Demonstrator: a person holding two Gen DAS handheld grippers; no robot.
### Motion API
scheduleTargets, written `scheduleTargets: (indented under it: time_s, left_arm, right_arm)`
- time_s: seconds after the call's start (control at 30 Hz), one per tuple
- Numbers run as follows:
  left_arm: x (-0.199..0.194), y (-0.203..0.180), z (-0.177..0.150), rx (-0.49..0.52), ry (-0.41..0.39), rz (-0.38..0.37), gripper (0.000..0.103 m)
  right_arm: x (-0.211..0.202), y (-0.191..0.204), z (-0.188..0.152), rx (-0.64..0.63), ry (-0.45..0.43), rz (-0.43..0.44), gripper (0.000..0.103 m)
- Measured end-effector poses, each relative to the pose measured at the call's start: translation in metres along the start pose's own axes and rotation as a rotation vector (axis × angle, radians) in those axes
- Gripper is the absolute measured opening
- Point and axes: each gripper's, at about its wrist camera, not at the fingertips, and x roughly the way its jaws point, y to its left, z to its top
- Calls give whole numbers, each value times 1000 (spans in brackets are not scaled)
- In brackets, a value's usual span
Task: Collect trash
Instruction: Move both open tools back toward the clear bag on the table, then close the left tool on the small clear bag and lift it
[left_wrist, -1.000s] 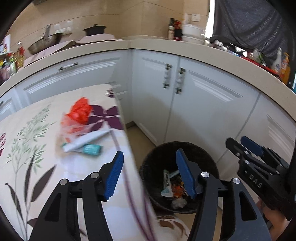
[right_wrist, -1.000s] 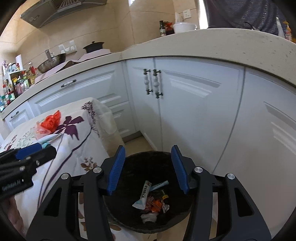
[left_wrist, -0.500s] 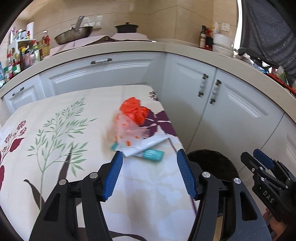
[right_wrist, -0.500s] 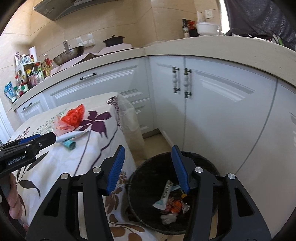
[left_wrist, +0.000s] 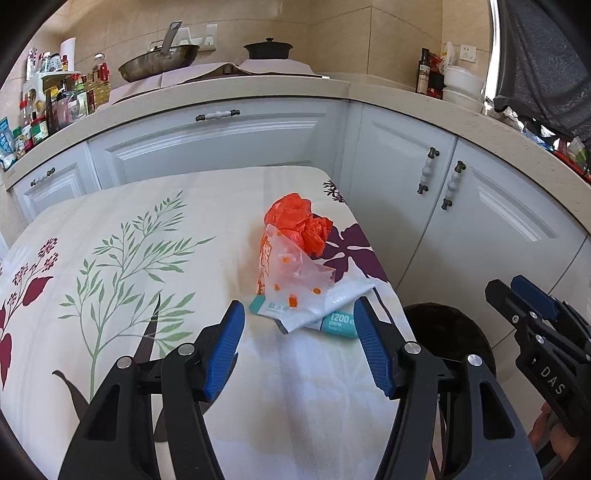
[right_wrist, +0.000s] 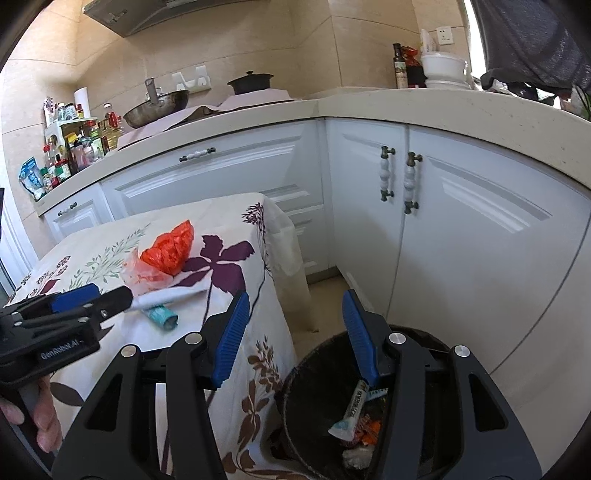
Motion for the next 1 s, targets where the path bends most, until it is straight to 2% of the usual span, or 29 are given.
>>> scheduleTargets:
  time_s: [0.3,0.47,0.67,0.7,0.73,1.0]
  left_arm:
    - [20,4,8,5,25,15,59]
    - [24,4,8,24,36,12,38]
    - [25,6,8,24,34,-1,32]
    - [25,6,7,27,30,0,20]
    - [24,7,7,34,30,1,3]
    - [19,18,6,18,20,-12,1]
  right_arm:
    - [15,0,4,5,9,14,51]
    - [23,2,4,5,20,23,51]
    - [28,5,2,1,29,31,51]
    - [28,6,2,0,31,32,51]
    - [29,7,2,-2,32,33,51]
    - [28,14,3,-9,33,42,51]
